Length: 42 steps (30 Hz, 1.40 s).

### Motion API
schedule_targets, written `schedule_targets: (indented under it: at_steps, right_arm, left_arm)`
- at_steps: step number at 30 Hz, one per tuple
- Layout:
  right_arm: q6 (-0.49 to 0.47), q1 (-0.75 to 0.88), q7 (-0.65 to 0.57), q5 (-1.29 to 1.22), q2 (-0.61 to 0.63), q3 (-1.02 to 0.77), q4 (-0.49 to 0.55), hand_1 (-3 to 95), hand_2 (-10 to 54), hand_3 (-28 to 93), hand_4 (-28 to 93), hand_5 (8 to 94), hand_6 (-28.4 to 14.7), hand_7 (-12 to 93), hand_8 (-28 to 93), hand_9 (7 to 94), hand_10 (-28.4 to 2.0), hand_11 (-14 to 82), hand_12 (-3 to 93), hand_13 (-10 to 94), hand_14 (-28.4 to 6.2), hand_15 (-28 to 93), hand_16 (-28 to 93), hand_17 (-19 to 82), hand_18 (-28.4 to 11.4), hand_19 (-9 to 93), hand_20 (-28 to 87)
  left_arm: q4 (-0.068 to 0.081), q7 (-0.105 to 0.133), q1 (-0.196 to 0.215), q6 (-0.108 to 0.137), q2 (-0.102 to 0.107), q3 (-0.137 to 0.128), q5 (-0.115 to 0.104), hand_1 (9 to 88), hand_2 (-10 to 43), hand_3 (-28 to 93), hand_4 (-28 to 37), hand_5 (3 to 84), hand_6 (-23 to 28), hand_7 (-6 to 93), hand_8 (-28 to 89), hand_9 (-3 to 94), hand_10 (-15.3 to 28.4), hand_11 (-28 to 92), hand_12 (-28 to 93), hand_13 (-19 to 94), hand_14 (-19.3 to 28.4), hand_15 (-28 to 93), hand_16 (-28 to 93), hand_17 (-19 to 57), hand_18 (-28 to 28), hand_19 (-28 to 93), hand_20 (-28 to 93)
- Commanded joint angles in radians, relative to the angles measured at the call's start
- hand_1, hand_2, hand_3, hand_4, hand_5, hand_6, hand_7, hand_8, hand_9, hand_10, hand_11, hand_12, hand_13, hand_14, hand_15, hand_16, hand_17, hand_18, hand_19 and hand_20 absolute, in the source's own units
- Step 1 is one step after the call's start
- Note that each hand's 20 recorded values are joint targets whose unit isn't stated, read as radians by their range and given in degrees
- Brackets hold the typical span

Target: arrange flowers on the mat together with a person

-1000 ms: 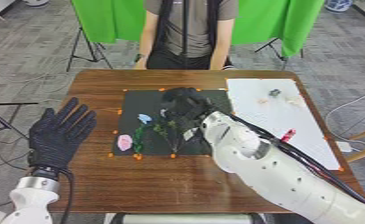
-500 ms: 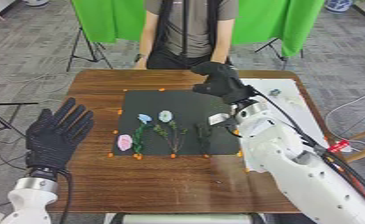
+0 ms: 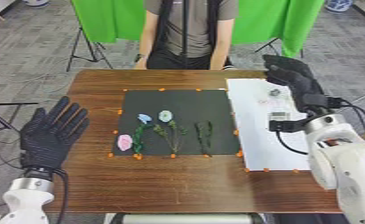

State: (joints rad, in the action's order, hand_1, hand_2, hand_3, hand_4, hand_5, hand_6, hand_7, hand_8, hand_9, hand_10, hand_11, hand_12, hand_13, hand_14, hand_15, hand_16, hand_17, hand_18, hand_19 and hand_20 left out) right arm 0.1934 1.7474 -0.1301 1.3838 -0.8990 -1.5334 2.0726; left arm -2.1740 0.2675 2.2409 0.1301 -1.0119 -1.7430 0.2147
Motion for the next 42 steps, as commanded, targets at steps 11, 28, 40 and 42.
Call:
schedule_targets:
  at_steps: [11, 28, 40, 42]
  right_arm:
    - [-0.019, 0.303, 0.171, -0.335, -0.077, -0.185, 0.035, 20.8, 10.2, 74, -21, 41.2, -3.7, 12, -8, 39.3, -14.2, 4.7, 16.9, 30, -15.1, 15, 24, 8, -17.4, 41, 12]
    - [-0.039, 0.309, 0.155, -0.270, -0.085, -0.184, 0.047, 20.5, 10.4, 75, -21, 41.5, -3.7, 12, -8, 39.8, -14.2, 4.4, 17.0, 31, -15.3, 14, 26, 8, -17.6, 40, 13]
    - [-0.007, 0.236, 0.126, -0.248, -0.061, -0.097, 0.030, 21.3, 10.7, 75, -21, 41.7, -3.6, 12, -8, 39.8, -14.3, 4.5, 17.0, 31, -15.3, 14, 26, 8, -17.6, 41, 13]
    - [-0.028, 0.256, 0.134, -0.249, -0.068, -0.119, 0.035, 21.5, 10.8, 75, -21, 41.7, -3.7, 12, -8, 39.8, -14.3, 4.5, 17.0, 32, -15.4, 15, 26, 8, -17.6, 41, 13]
  left_arm:
    - [-0.008, 0.062, 0.018, 0.048, -0.016, -0.041, -0.035, 24.3, 14.8, 74, -28.3, 42.2, 7.1, 8.9, -9, 36.3, 13.5, 16, 7, 27, 13.2, 25, -7, -6.0, 13.8, 32, 11]
    - [-0.008, 0.071, 0.005, 0.062, -0.007, -0.037, -0.047, 24.4, 14.8, 74, -28.3, 42.1, 7.1, 9.0, -9, 36.2, 13.5, 16, 7, 27, 13.1, 25, -7, -6.0, 13.8, 32, 11]
    - [-0.006, 0.063, 0.004, 0.063, -0.005, -0.029, -0.046, 24.4, 14.7, 74, -28.3, 42.0, 7.0, 9.2, -8, 35.4, 13.5, 16, 7, 27, 13.0, 25, -7, -6.1, 13.9, 32, 11]
    - [-0.005, 0.062, 0.000, 0.060, -0.003, -0.029, -0.045, 24.5, 14.7, 74, -28.3, 42.0, 7.0, 9.2, -8, 35.4, 13.4, 16, 7, 27, 13.0, 25, -7, -6.2, 13.9, 32, 11]
